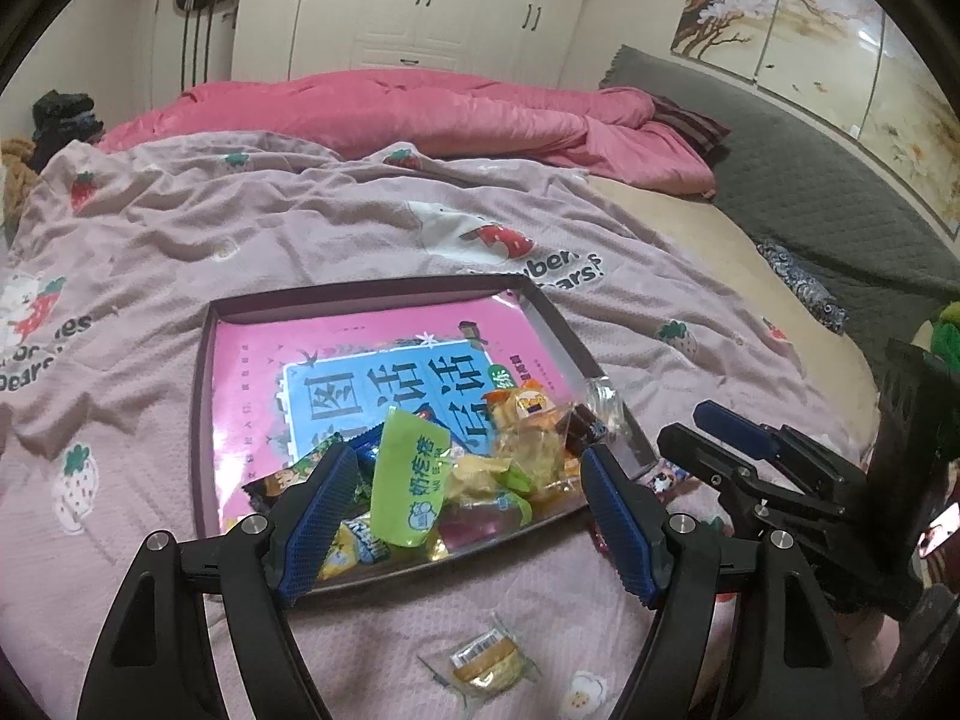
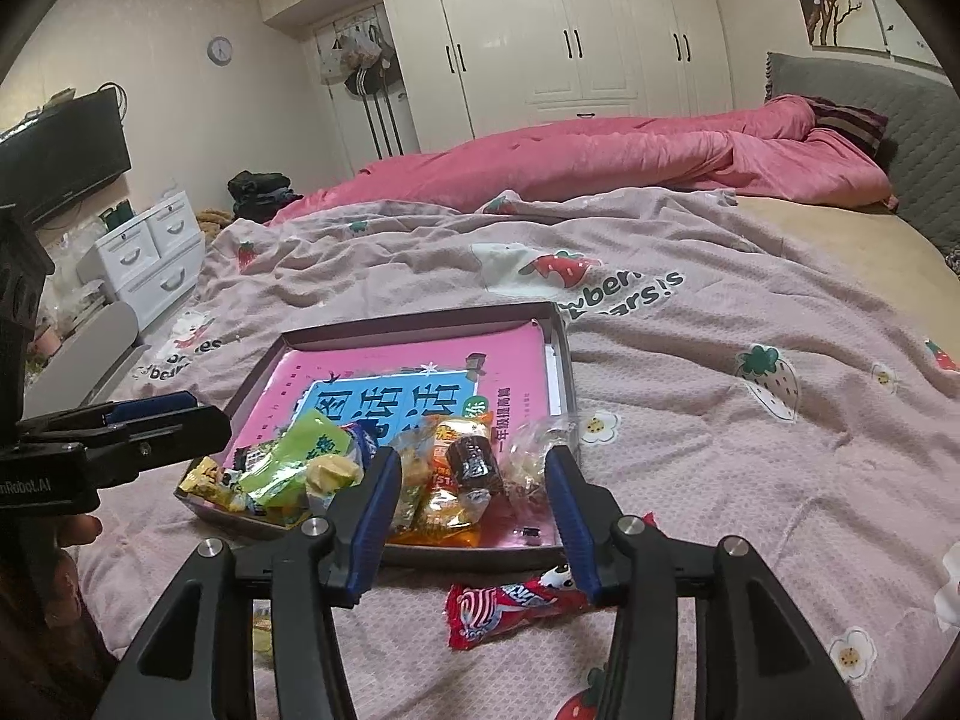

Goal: Organize snacks
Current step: 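Withdraw both tools from the tray toward the last snacks, then grasp the clear-wrapped yellow cake with the left tool while the right tool grasps the red candy bar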

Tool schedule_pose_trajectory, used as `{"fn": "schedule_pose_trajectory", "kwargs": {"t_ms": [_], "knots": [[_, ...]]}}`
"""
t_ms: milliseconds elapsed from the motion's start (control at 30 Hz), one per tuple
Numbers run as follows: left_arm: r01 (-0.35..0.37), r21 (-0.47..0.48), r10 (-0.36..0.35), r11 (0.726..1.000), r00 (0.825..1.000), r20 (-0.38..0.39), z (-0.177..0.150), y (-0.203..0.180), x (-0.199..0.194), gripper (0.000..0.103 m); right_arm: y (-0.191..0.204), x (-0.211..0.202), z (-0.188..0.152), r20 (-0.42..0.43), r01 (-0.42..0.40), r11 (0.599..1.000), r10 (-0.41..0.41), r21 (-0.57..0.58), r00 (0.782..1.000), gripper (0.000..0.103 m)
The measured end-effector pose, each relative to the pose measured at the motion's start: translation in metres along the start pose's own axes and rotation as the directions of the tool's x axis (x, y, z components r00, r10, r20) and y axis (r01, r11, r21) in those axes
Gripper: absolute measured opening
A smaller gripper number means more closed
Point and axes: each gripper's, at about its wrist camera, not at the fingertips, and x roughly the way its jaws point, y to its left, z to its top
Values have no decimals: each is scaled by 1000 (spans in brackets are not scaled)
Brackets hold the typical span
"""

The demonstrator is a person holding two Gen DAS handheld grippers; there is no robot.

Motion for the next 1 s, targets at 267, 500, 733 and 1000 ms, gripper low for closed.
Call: {"fn": "schedule_pose_trajectory", "kwargs": {"t_ms": [267, 500, 733, 1000], "knots": [[-9, -2, 9, 1000, 1000, -6, -9, 7, -16, 78, 4, -11, -6, -3, -6, 1000, 6, 4, 1000, 50], [-16, 24, 17, 1000, 999, -43, -27, 7, -20, 78, 3, -17, -12, -21, -12, 999, 13, 31, 1000, 50], [-26, 70, 32, 997, 996, -78, -42, 7, -17, 78, 0, -15, -27, -87, -13, 996, 21, 89, 996, 50], [0, 150, 21, 989, 989, -143, -60, -2, -4, 78, -10, -7, -40, -149, 16, 989, 6, 146, 989, 50]]}}
